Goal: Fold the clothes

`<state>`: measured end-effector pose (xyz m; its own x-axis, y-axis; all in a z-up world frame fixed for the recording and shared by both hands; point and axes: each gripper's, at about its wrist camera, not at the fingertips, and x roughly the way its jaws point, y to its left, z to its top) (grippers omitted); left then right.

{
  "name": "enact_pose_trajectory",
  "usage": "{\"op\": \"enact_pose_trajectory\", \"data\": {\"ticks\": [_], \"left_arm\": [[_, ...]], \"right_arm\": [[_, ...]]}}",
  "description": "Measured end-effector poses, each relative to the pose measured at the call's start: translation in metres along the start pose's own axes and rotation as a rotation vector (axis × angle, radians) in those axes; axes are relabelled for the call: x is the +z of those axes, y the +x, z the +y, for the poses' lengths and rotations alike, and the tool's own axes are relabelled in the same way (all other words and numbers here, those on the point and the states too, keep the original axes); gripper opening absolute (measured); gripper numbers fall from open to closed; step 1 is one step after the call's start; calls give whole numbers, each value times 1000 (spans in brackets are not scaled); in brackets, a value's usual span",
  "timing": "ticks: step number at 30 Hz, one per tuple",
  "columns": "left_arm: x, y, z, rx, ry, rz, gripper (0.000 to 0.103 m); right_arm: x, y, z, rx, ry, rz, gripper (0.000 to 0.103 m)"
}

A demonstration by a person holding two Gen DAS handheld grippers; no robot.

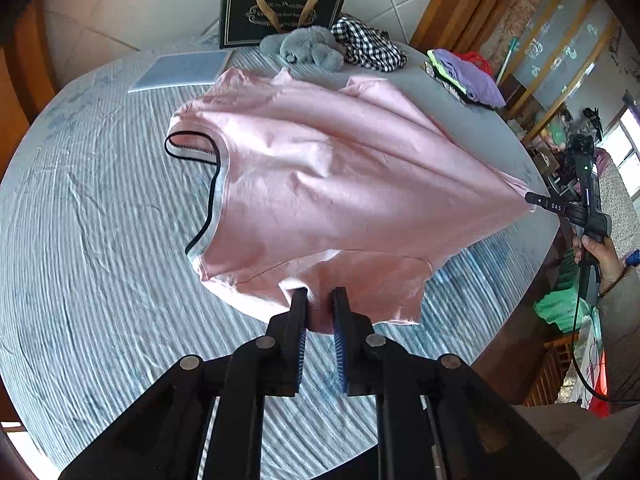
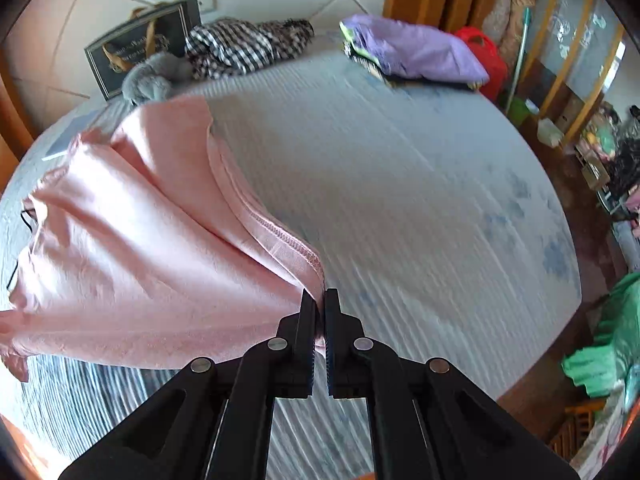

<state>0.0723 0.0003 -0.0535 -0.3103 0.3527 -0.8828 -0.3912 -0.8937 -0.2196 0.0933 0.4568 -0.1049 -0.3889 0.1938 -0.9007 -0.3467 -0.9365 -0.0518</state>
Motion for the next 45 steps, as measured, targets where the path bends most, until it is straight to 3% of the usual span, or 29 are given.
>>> {"op": "enact_pose_trajectory", "data": {"ticks": [2, 4, 6, 7, 10, 14, 19, 24, 31, 34, 38, 40, 43, 44, 45], "left_arm": [[-1, -4, 3, 18, 3, -1, 19], [6, -20, 9, 17, -10, -45, 28], [19, -36, 18, 50, -29, -118, 53], [27, -43, 23, 70, -40, -152, 55], [61, -40, 44, 108, -84, -215, 55], [118, -7, 81, 150, -144, -226, 55], [176, 51, 105, 187, -164, -181, 55], [213, 108, 119, 223, -172, -107, 55], [260, 167, 110, 173, -70, -69, 55], [278, 191, 109, 163, -43, -48, 55], [289, 219, 109, 137, -41, -4, 55], [289, 232, 104, 145, -27, 21, 55], [284, 236, 91, 197, 32, 2, 52], [282, 236, 87, 216, 51, -1, 44], [280, 236, 83, 223, 62, -1, 20]], "right_arm": [[-13, 7, -5, -13, 11, 31, 9], [-15, 2, -4, -22, 3, 23, 17], [-6, -13, -1, -4, -15, -25, 33], [3, -21, 2, 6, -27, -59, 44], [38, -32, 17, 60, -61, -131, 47], [100, -18, 47, 174, -116, -157, 47], [172, 32, 84, 251, -216, -109, 47], [221, 83, 112, 295, -292, -45, 47], [242, 132, 125, 338, -274, 41, 50], [245, 140, 131, 349, -293, 53, 65], [251, 153, 140, 353, -317, 62, 70], [255, 160, 146, 351, -321, 65, 73], [260, 170, 154, 336, -325, 58, 88], [261, 174, 158, 324, -327, 59, 88], [260, 178, 161, 318, -324, 66, 88]]}}
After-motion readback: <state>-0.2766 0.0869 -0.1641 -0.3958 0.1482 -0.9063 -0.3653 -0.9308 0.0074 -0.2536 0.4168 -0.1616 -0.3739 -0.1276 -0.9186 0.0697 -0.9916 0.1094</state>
